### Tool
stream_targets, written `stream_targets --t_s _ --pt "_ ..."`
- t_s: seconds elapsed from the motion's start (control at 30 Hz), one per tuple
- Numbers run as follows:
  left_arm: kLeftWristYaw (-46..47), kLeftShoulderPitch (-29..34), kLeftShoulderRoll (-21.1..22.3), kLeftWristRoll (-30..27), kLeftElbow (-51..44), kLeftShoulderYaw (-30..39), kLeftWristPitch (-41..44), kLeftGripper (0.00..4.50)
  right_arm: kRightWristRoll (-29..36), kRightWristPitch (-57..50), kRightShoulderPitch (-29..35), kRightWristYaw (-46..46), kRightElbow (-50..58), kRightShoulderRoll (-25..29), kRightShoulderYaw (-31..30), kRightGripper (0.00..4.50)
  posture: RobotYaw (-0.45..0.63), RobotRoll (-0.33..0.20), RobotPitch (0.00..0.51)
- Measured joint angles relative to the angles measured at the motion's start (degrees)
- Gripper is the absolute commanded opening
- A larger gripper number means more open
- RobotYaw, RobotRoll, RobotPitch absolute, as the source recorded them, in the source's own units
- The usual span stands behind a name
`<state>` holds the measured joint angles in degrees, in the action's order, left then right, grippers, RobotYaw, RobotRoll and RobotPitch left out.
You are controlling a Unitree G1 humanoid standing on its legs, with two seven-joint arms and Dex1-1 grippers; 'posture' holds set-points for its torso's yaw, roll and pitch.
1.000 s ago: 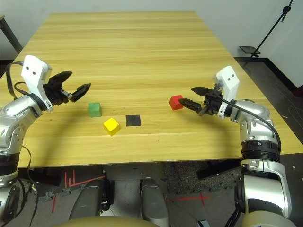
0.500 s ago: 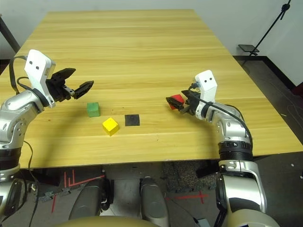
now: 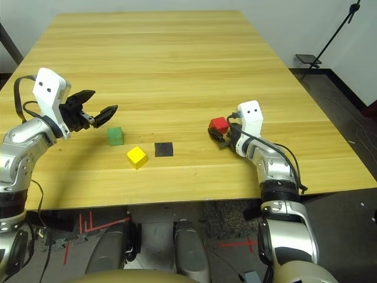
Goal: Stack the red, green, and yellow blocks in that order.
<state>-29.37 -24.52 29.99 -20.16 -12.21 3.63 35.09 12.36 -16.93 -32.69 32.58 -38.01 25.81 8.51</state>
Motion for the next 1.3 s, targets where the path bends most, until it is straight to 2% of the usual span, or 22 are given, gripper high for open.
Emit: stream_targets --t_s 0.13,0.17,0.4,0.5,0.6,0.77,0.97,1.3 --pt "-1.32 0.00 1.05 -0.35 -0.23 -0.04 0.70 4.50 -0.04 1.28 -1.04 2.90 -0.58 -0.23 -1.22 2.15 0.22 -0.101 0.085" --pt "-2.50 -0.01 2.03 -0.83 -0.28 -0.04 0.96 4.50 0.02 1.15 -0.99 5.67 0.39 0.28 -2.24 2.08 0.22 -0.101 0.087" --pt "-19.27 0.83 9.92 -4.89 -1.29 -1.83 -1.18 4.50 0.13 0.20 -0.73 33.84 11.12 9.85 -13.06 2.08 0.21 -0.111 0.086" --pt "-24.82 1.12 10.84 -5.29 -1.25 -3.32 -3.55 4.50 -0.03 1.01 -2.36 42.90 10.93 9.80 -17.48 2.08 0.23 -0.117 0.082" --pt "-28.41 0.64 10.68 -5.29 -0.99 -5.05 -5.73 4.50 -1.14 5.25 -7.39 49.32 6.10 6.53 -21.11 2.08 0.25 -0.118 0.080" --pt "-31.39 -0.25 10.46 -5.26 -0.79 -7.18 -7.00 4.50 -4.73 14.42 -15.11 52.40 -8.56 -0.21 -23.47 2.08 0.30 -0.120 0.077" --pt "-31.27 -0.88 10.34 -5.25 -1.19 -7.66 -6.36 4.50 -7.91 22.54 -20.67 52.57 -21.74 -5.09 -23.49 2.08 0.36 -0.119 0.079" --pt "-26.87 1.47 10.79 -6.13 -7.11 -6.81 -0.24 4.50 -11.47 28.71 -22.61 51.59 -28.46 -7.04 -23.02 2.08 0.38 -0.117 0.091"
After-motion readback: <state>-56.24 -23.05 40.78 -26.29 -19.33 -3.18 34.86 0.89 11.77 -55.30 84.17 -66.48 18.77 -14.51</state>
